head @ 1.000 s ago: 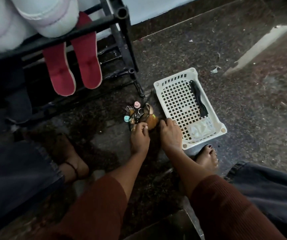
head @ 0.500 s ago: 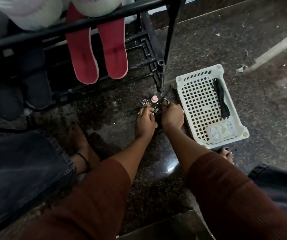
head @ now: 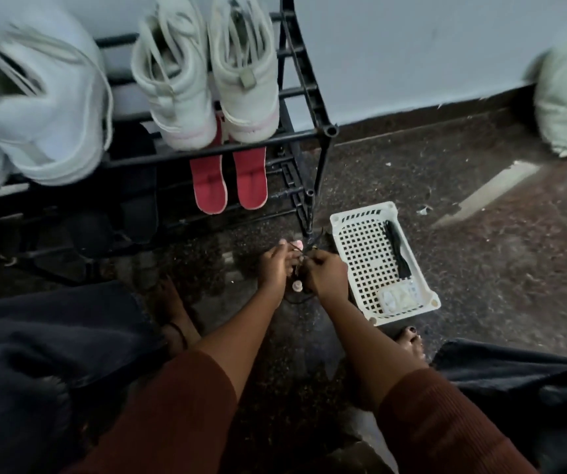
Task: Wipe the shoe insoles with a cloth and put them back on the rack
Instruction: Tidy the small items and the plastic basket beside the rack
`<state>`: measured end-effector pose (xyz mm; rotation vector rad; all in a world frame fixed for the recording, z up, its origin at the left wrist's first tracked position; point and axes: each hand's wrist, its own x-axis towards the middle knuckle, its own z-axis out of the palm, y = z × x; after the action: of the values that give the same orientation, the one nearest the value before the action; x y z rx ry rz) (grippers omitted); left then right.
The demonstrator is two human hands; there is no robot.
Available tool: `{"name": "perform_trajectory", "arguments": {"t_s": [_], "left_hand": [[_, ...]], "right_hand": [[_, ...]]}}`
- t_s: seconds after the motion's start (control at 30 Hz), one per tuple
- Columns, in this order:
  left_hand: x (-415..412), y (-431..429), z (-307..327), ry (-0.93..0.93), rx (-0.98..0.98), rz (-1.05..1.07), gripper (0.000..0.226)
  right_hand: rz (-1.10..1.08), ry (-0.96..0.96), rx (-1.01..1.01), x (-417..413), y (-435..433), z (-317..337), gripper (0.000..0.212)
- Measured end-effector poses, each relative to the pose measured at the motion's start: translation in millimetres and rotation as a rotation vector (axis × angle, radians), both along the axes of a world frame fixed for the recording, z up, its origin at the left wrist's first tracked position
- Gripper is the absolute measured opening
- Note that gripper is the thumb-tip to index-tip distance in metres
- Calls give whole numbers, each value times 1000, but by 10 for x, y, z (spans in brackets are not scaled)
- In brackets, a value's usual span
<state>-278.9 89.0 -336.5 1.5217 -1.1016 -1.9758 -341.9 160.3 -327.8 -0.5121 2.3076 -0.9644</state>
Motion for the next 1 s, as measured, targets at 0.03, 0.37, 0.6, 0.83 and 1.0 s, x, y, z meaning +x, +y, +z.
{"name": "perform_trajectory", "arguments": {"t_s": [0.03,0.37,0.6,0.83,1.0], "left_hand": [[41,12,143,56,-10,12,29],[390,201,1244,229,-202,-58,18],[690,-53,1841,595,200,176,25],[951,-422,2064,609,131,390,25],[1275,-542,1949,222,-162,380,20]], "right_hand": [[-12,3,-22,21,22,131,19],[238,118,-122,197,188,1165,21],[325,18,-140,148,372,1536,30],[374,-43,-68,-96,642,1741,33],[344,88,36,-292,822,1772,35]]}}
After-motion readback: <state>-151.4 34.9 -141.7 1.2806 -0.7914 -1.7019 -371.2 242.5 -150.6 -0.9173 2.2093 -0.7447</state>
